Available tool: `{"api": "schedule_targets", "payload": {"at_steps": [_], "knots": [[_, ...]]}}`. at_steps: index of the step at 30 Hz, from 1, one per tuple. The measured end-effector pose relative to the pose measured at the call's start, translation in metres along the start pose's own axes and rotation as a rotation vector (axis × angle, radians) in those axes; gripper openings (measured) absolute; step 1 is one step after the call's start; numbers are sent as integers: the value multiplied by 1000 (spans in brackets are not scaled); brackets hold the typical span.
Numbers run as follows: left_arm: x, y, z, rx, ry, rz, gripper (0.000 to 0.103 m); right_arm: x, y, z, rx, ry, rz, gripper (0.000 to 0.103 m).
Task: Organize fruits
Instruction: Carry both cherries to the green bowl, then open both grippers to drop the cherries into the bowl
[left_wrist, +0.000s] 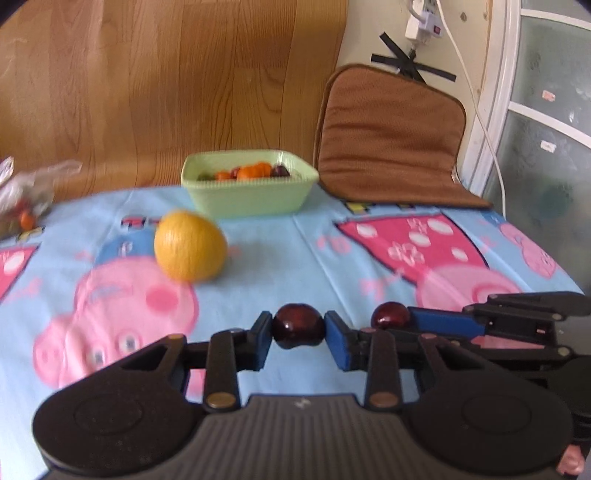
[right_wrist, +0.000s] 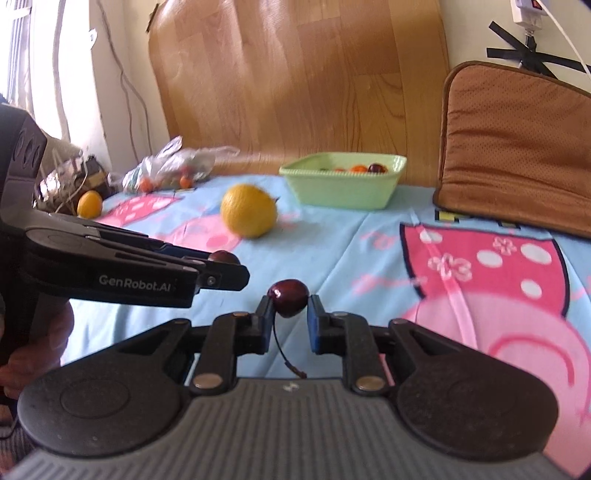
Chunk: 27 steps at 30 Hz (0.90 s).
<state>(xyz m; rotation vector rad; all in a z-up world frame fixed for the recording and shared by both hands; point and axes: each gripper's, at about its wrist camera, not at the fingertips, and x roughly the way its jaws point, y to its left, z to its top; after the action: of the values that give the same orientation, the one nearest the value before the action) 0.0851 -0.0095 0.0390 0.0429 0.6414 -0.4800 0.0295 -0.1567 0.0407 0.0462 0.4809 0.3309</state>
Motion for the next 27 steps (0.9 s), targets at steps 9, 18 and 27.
{"api": "schedule_targets", "payload": {"at_steps": [9, 18, 27], "knots": [[63, 34, 96, -22, -22, 33, 31, 62, -41, 78, 40, -92, -9, 22], [149, 72, 145, -63, 62, 96, 31, 152, -85, 118, 124, -47, -2, 23], [158, 73, 151, -80, 71, 128, 39, 158, -90, 119, 140, -54, 8, 25]]}}
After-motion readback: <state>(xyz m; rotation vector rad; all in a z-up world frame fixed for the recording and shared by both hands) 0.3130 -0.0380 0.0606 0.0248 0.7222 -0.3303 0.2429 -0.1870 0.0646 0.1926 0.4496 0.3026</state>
